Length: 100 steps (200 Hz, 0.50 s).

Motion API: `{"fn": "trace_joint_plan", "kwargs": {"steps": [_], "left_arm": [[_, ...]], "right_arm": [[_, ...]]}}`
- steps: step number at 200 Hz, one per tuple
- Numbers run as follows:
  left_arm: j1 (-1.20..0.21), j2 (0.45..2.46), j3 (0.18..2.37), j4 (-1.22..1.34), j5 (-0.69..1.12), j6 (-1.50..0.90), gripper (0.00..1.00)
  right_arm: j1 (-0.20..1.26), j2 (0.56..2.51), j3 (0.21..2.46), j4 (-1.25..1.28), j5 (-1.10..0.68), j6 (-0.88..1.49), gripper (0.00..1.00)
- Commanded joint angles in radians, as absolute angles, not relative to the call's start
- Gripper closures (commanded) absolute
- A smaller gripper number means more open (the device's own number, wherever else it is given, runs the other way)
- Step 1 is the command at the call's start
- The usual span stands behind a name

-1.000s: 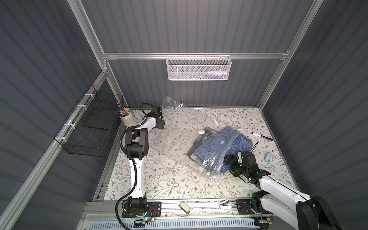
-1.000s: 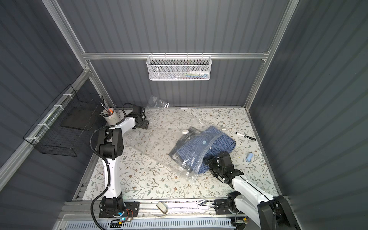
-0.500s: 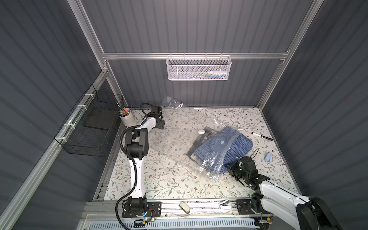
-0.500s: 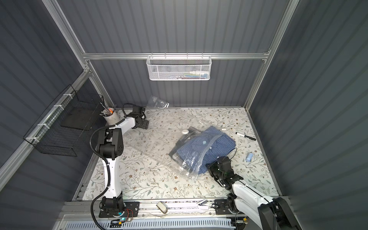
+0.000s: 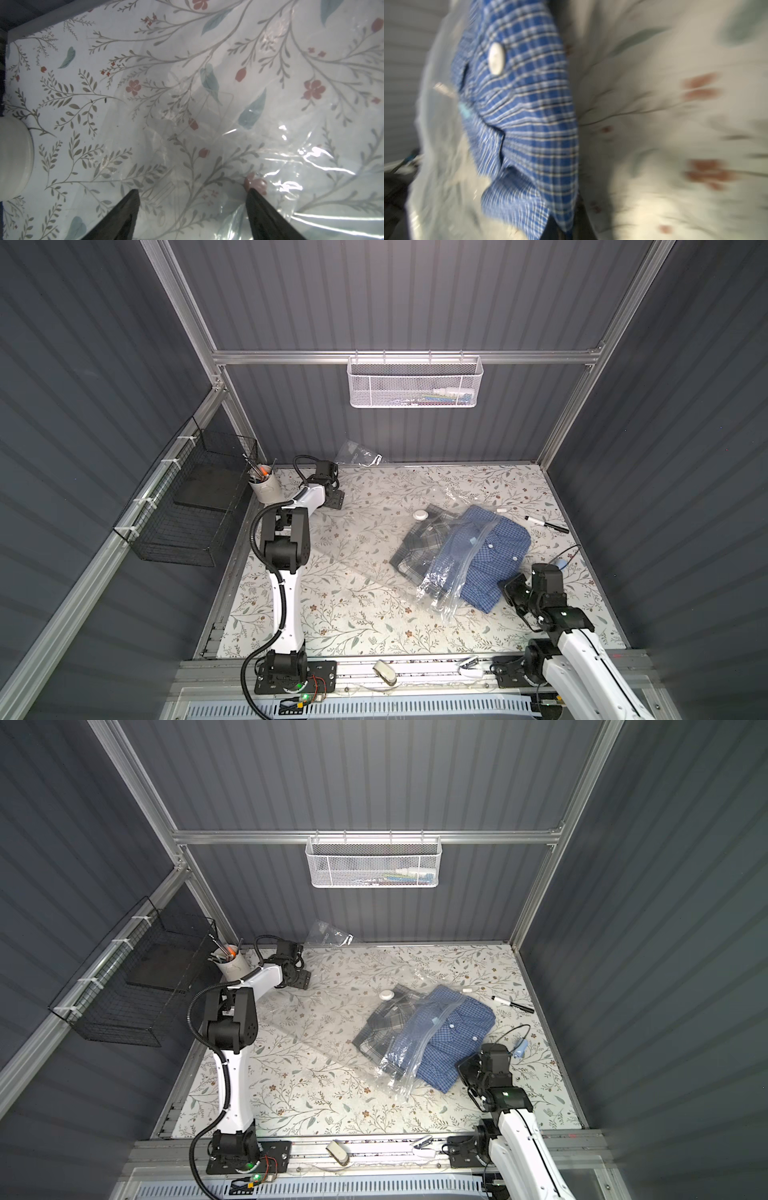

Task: Take the shirt out of the vacuum bag
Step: Adjust the shirt at the center of the board.

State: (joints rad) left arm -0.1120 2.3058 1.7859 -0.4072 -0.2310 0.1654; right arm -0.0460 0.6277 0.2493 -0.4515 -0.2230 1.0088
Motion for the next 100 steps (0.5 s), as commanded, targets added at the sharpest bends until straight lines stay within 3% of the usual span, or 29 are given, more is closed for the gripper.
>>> {"fn": "trace_joint_plan", "kwargs": {"steps": [1, 35, 64, 79, 92, 100], "left_arm": [[-0.094, 2.419, 1.734, -0.591, -0.253, 0.197, 0.18], [-0.095, 2.419, 1.735, -0.592, -0.253, 0.196, 0.18], [-0.094, 2.422, 1.738, -0.593, -0.252, 0.198, 0.18], [-0.094, 2.424, 1.738, -0.595, -0.251, 0.195, 0.18], [-0.092, 2.424, 1.736, -0.597, -0.250, 0.192, 0.18], [-0.092, 2.425, 1.736, -0.597, -0.249, 0.192, 0.18]], "right_arm": [[-0.104, 0.677, 0.290, -0.634, -0.240, 0.878, 1.00], [-0.147, 0.748, 0.412, -0.750, -0.091, 0.844, 1.00], [-0.226, 0.709, 0.460, -0.851, -0.065, 0.875, 1.00], [-0.226, 0.715, 0.478, -0.937, -0.046, 0.936, 0.89], [-0.225, 0.693, 0.467, -0.979, -0.052, 0.979, 0.86], [-0.225, 0.662, 0.462, -0.989, -0.029, 0.989, 0.74]]}}
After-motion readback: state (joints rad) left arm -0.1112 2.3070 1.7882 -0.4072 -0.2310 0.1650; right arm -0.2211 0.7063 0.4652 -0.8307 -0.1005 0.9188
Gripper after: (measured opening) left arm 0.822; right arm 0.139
